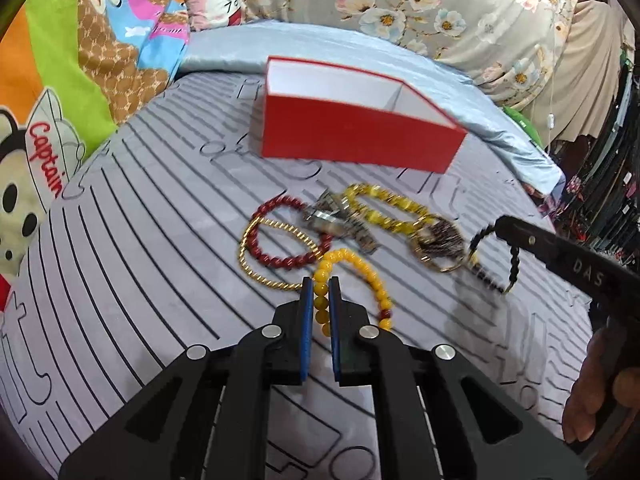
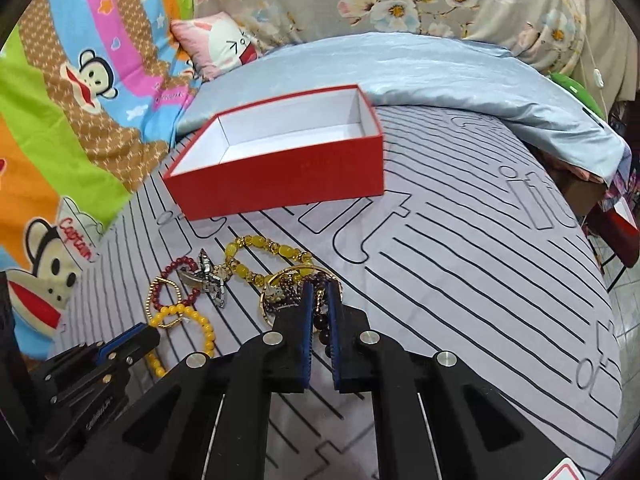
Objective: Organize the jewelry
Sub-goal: 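Carry both held bracelets over the open red box with both tools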
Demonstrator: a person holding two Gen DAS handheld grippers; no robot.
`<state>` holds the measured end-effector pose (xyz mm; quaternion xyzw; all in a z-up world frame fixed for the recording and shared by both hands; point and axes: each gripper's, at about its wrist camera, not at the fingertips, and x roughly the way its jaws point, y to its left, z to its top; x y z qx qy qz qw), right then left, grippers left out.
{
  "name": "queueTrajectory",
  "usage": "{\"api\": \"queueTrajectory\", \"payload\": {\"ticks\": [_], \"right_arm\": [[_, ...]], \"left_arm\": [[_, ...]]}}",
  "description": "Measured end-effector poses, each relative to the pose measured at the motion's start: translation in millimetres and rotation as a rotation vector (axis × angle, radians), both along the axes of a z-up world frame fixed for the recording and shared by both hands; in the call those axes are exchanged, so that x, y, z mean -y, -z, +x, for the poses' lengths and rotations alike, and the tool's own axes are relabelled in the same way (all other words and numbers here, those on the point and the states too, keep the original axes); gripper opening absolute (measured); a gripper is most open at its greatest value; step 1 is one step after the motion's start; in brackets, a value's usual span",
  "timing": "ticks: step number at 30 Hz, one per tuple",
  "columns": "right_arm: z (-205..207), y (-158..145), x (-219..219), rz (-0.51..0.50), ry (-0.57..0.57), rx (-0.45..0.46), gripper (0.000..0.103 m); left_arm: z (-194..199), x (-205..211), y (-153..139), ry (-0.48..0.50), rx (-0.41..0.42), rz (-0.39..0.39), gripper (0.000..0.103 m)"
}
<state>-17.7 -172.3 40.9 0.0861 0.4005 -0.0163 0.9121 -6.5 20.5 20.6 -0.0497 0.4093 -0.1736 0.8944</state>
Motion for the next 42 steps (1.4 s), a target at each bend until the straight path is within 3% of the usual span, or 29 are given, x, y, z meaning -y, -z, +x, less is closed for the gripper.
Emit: {"api": "queueTrajectory", "payload": {"ticks": [12,21,26,31,42], "right_arm": [[-13,-40,9,0.039,-0.017,0.069,0.007],[56,-77,22,0.004,-0.054,0.143,0.007],[119,-86,30,-0.010,-0.060,0.169,0.007],[177,-74,39,-0.027,-0.054,0.150,0.007],[248,-30,39,-0.076,-0.069,0.071,0.007]], "left_arm": [[11,11,-78,0.054,0.126,-0.021,0.007],[82,30,-122,0.057,0.207,-0.001,0.007],[140,45,-122,0.046,0.216,0.032,0.007],[200,59,-108,0.035,0.186,0.039,0.007],[271,74,-57,0.015,0.111,0.099,0.007]]}}
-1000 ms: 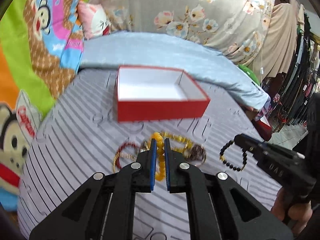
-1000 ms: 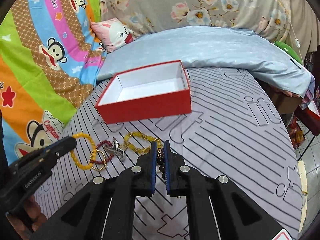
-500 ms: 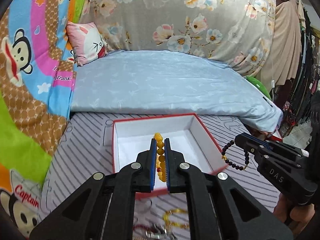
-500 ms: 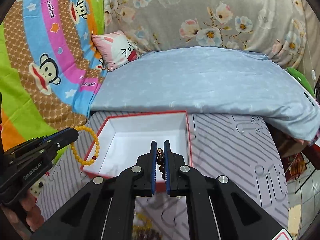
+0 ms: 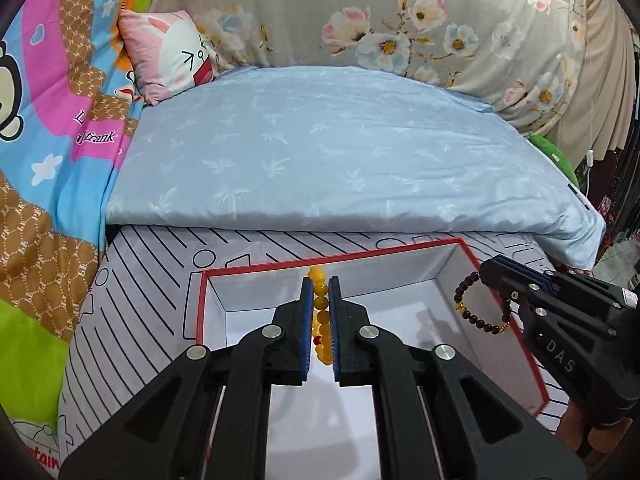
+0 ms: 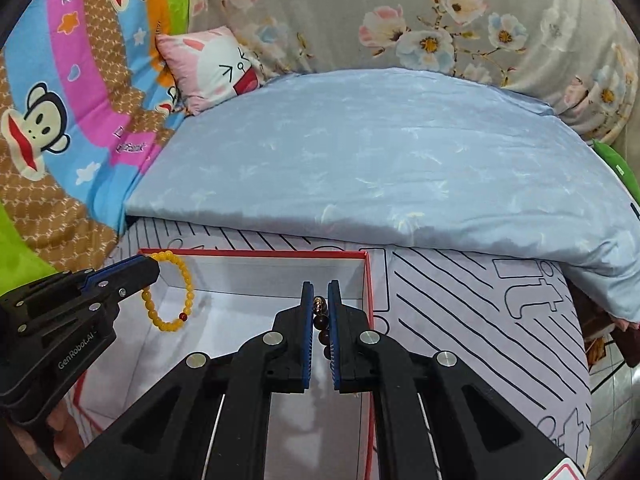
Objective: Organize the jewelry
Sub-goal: 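Carry both held bracelets over the open red box with both tools, then open both tools to drop the bracelets inside the red box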
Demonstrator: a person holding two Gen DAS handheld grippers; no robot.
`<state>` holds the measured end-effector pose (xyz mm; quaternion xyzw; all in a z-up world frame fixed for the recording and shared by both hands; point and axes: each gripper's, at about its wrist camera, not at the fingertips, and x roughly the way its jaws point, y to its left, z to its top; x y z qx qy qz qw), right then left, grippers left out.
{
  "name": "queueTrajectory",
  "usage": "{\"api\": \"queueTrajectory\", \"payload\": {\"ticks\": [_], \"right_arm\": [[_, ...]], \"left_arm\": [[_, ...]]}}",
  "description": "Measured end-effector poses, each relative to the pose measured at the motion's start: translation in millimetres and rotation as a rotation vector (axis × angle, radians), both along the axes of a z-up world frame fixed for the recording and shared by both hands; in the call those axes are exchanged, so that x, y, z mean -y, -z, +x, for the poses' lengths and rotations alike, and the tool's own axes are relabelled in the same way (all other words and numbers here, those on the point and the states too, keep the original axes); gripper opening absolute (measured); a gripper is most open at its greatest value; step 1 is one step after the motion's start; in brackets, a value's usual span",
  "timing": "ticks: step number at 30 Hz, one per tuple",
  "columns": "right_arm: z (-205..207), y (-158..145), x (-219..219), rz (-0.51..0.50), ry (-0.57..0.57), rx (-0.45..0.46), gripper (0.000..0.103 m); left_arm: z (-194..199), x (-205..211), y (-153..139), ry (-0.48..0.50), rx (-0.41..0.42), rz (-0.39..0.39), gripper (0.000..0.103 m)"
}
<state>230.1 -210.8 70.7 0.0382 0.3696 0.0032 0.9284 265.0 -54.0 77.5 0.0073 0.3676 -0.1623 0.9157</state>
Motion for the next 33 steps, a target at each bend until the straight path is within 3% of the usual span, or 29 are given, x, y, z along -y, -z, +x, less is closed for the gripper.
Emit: {"api": "queueTrajectory", "payload": {"ticks": [9,11,14,15,16,33], "right_arm": [[21,13,-2,0.004,0.003,-0.032,0.007],[19,11,-4,0.002,-0.004,-0.023,0.017],[14,7,-8,-0.013,-0.002,-0.005,0.039],[11,5,-9,-0.013,-0.002,0.004,0.042],[10,4,-9,-0.011,-0.003,0.008,0.045],[-58,-12,-16,0.009,-0.017,0.043,0.050]], "left_arm": [[13,-2,10,-0.023,-0.018,0.010,0.008],[12,-1,9,-0.027,-0.013,0.016,0.008],[8,1,8,-0.048,0.008,0.047,0.028],[6,0,7,-0.059,0.016,0.052,0.043],[5,0,5,-0.064,0.027,0.052,0.047],[-48,-6,-16,-0.057,0.078,0.057,0.048]]}}
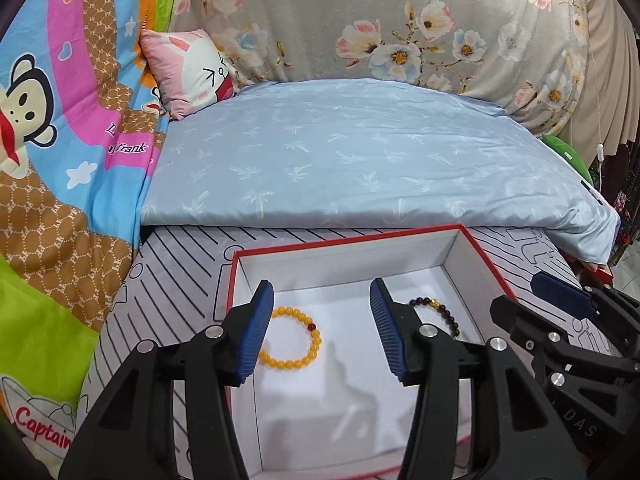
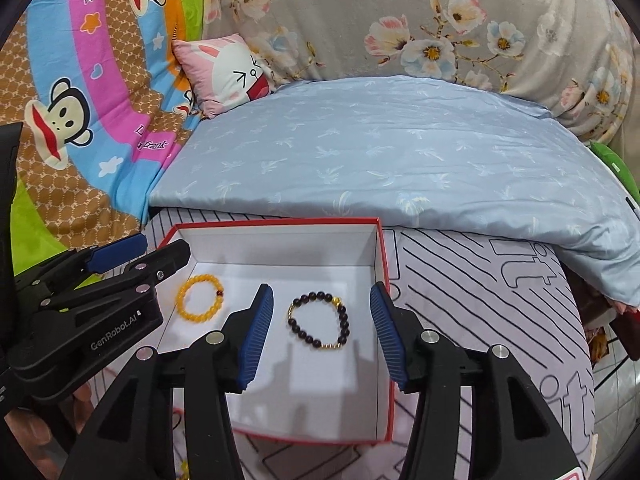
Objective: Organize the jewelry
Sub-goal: 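Open both tools to drop the bracelets inside the red box, then move both open tools back to the remaining jewelry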
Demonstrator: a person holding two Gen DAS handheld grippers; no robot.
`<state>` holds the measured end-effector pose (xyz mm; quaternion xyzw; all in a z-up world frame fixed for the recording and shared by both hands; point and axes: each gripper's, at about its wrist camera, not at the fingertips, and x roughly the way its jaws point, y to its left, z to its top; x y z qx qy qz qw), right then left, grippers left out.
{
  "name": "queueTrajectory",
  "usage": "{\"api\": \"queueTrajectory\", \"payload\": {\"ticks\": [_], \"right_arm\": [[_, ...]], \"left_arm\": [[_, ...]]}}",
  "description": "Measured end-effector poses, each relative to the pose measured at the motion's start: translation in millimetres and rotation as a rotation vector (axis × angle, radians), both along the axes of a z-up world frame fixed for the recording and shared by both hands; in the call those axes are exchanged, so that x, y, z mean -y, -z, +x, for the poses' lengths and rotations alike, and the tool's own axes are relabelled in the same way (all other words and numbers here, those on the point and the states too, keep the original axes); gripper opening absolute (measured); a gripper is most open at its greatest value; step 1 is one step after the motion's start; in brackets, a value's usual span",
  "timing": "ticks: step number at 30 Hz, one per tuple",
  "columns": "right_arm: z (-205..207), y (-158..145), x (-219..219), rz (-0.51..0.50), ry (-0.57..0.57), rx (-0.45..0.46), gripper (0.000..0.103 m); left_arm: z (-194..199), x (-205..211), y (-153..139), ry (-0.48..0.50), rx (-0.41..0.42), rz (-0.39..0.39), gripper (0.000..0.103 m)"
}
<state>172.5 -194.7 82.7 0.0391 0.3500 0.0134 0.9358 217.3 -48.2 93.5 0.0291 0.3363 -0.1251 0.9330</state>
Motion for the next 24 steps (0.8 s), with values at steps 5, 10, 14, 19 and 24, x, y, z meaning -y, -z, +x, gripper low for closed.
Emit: {"api": "queueTrajectory", "payload": {"ticks": [5,10,14,19,24], "right_arm": [[-41,-5,-3,-0.014,0.008,0.013,0.051],[-78,-2,-4,-0.015,0.018,0.005,0.051],[-107,7,-2,0.000,0.032,-0.017,0.051],[-141,25,-1,0.023,0.048,-0.056,0.051],[-169,45,-1,0.041,0.063,-0.101,0.051]], "left_arm": [[-34,-16,-5,-0.007,0.003,-0.014,0.052],[-67,-35,-1,-0.016,-0.004,-0.006,0.053],[-98,-52,9,-0.024,-0.022,-0.003,0.053],[-128,-73,29,-0.044,-0.067,-0.013,0.054],[-154,-92,57,-0.075,-0.131,-0.028,0.055]]}}
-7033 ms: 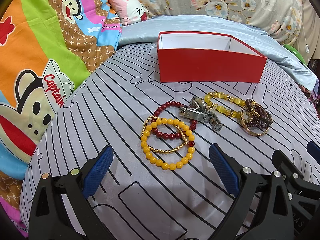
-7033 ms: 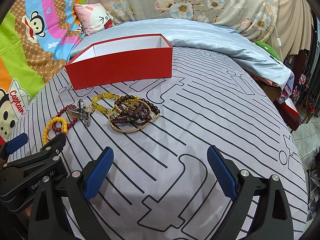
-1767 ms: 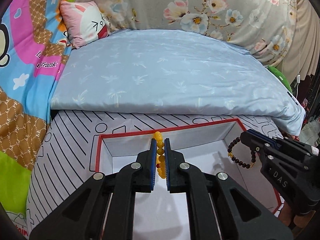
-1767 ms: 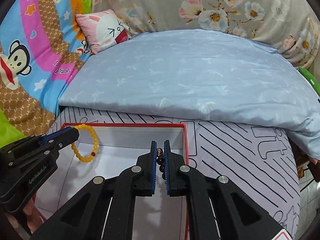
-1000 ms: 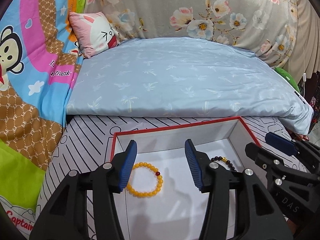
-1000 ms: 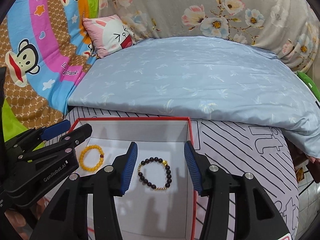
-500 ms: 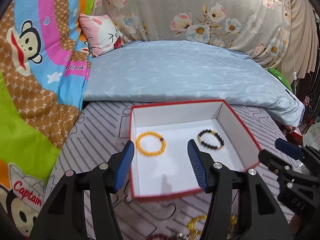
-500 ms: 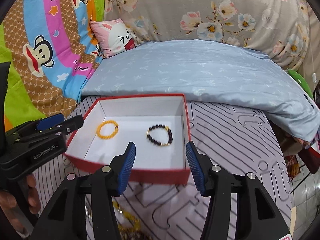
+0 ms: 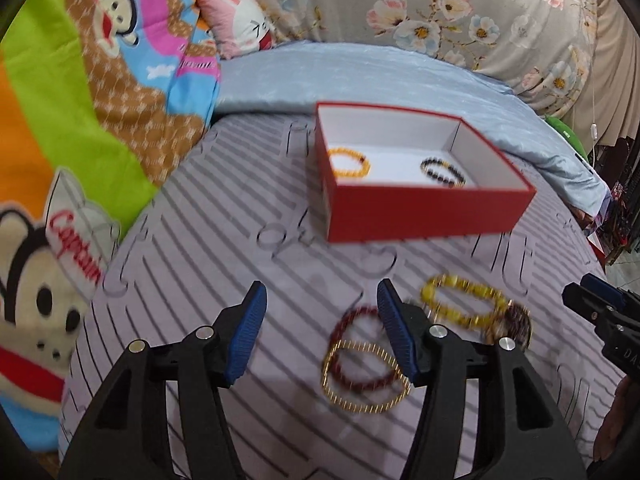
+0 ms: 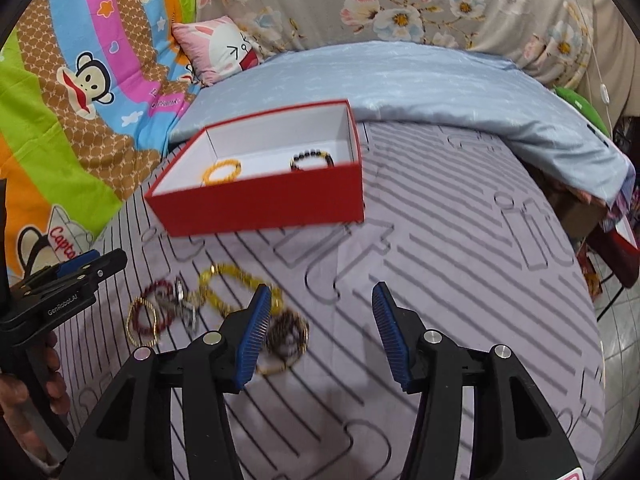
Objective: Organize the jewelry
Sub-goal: 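Move both open tools back to the remaining jewelry, then grasp the thin gold bead chain with the left tool while the right tool grasps the dark pendant bracelet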
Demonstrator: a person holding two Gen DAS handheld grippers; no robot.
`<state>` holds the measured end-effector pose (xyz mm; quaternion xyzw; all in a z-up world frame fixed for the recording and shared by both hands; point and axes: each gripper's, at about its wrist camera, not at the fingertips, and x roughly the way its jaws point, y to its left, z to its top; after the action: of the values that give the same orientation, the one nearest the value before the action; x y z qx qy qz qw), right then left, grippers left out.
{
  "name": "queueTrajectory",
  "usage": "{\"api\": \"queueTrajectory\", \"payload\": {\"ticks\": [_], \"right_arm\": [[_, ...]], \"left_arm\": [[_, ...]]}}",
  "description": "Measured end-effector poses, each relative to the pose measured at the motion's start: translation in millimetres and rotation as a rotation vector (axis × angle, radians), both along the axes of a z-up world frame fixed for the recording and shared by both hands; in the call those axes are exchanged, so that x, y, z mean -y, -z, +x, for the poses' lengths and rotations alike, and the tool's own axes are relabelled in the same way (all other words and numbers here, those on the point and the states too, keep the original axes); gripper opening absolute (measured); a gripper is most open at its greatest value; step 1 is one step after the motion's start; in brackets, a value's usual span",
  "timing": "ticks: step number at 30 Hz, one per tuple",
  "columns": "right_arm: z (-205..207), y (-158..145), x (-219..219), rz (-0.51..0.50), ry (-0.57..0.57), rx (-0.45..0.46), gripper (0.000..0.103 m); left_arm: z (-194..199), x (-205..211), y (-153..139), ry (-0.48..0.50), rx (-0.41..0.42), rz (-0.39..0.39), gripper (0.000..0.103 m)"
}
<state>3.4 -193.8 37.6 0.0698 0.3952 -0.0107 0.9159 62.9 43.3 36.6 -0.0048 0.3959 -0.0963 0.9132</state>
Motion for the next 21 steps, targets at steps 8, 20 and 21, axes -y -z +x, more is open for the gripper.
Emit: {"api": "queueTrajectory", "payload": {"ticks": [8,20,21], "right_arm": [[-24,24,-1,0.041,0.023,-0.053,0.051],[-22,33,-13,0.036,0.010,-0.071,0.051],[-22,34,-13,0.037,0.009,-0.072,0.051]], "left_arm": [[-23,-2,36,0.001,-0.073,0.001,0.054],[-31,9,35,0.092,-0.077,-0.081,0.012],[-31,10,35,0.097,-0.079,-0.091,0.010]]}}
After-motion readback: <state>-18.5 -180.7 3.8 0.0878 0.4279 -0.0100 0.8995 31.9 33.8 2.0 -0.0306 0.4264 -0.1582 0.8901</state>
